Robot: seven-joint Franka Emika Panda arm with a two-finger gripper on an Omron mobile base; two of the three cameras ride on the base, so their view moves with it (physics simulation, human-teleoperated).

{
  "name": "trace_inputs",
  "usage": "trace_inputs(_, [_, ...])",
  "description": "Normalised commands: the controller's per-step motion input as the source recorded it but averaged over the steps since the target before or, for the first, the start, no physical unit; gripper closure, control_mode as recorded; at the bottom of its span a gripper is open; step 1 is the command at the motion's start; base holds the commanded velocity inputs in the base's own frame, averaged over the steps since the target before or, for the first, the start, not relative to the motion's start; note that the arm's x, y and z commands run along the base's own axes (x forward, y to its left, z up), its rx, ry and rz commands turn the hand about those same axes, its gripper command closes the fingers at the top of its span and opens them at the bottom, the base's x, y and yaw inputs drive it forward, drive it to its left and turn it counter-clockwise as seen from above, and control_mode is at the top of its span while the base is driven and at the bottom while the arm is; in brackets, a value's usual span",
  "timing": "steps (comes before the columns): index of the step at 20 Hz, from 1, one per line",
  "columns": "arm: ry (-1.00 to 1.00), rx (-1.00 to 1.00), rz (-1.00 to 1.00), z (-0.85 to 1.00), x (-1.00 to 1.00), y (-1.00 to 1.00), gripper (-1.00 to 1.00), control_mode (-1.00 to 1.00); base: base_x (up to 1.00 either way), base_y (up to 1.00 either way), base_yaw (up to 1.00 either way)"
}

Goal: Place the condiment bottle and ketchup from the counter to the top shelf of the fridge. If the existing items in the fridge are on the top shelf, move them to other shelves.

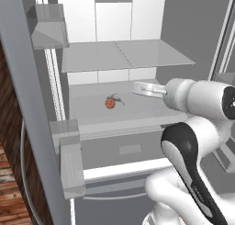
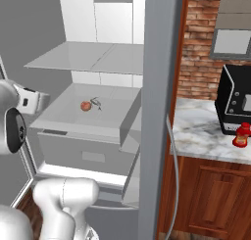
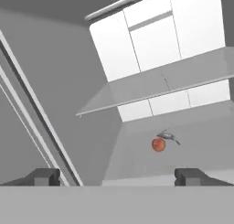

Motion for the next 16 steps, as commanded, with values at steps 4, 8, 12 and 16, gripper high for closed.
trace_inputs(4, [0.44, -0.20, 0.00, -0.05, -1.00, -0.53, -1.00, -1.00, 0.00, 0.00, 0.00])
trace_inputs(8, [0.55, -0.33, 0.00, -0.39, -0.99, -0.47, -1.00, -1.00, 0.00, 0.00, 0.00])
trace_inputs(12, [0.29, -0.21, 0.00, -0.29, -0.35, -0.09, -1.00, -1.00, 0.00, 0.00, 0.00])
trace_inputs(16, [0.02, -0.01, 0.00, -0.01, 0.00, -0.01, -1.00, -1.00, 0.00, 0.00, 0.00])
